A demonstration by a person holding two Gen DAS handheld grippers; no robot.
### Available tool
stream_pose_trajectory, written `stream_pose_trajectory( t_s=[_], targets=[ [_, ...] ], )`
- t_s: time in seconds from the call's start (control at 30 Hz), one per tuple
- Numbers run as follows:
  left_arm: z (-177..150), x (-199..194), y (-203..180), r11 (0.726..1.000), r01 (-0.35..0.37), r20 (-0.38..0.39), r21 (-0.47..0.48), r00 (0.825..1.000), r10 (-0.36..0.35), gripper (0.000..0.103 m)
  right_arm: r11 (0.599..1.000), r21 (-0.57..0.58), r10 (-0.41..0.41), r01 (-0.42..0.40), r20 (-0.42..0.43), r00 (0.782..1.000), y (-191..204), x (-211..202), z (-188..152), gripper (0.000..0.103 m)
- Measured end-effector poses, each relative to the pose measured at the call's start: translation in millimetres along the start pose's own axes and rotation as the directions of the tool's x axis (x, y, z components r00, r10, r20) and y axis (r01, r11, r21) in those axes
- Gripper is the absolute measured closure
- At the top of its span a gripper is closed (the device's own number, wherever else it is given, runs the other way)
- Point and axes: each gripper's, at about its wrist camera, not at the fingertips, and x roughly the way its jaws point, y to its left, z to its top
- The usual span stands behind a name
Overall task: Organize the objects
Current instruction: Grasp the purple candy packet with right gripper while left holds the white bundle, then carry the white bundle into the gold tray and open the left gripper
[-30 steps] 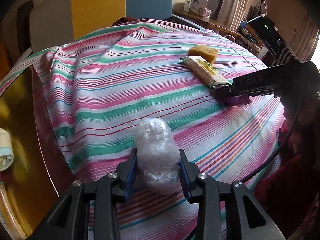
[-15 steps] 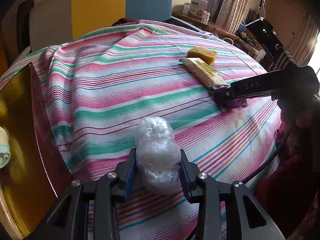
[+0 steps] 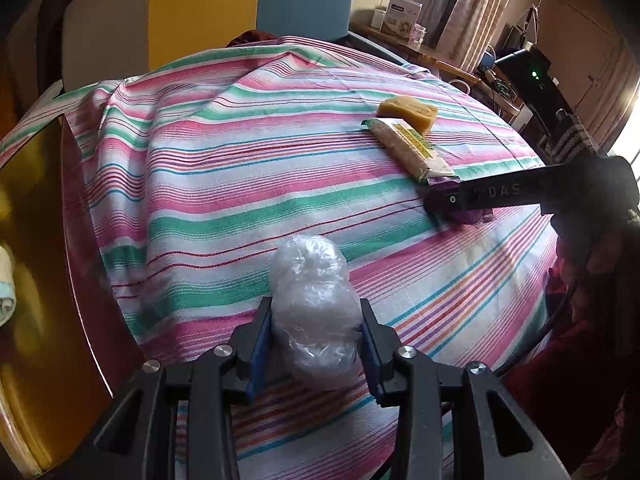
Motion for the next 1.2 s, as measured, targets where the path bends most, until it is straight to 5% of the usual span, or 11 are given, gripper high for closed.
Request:
stream_pose_trajectory(
  t_s=[0.23,0.67,1.2],
  targets=[
    [1.9,-4.4,-7.3,0.999,-0.033,-0.001,0.032,0.999,0.033,0.066,1.000,-0.019,-0.011,0.012,0.007,1.000,-7.6,-1.3,3.8,0.050],
    [23.5,-91.9,7.7,0.992,-0.126,0.224,0.018,0.967,0.119,0.066,0.999,-0.044,-0.029,0.030,0.017,0.999,-13.6,-3.4,5.1,0.051],
    [-1.1,-118.9,64.7,0.975,-0.187,0.227,-0.116,0.951,0.210,0.066,0.995,-0.077,-0.058,0.061,0.033,0.998,20.4,1.5,8.1,0.050]
  ],
)
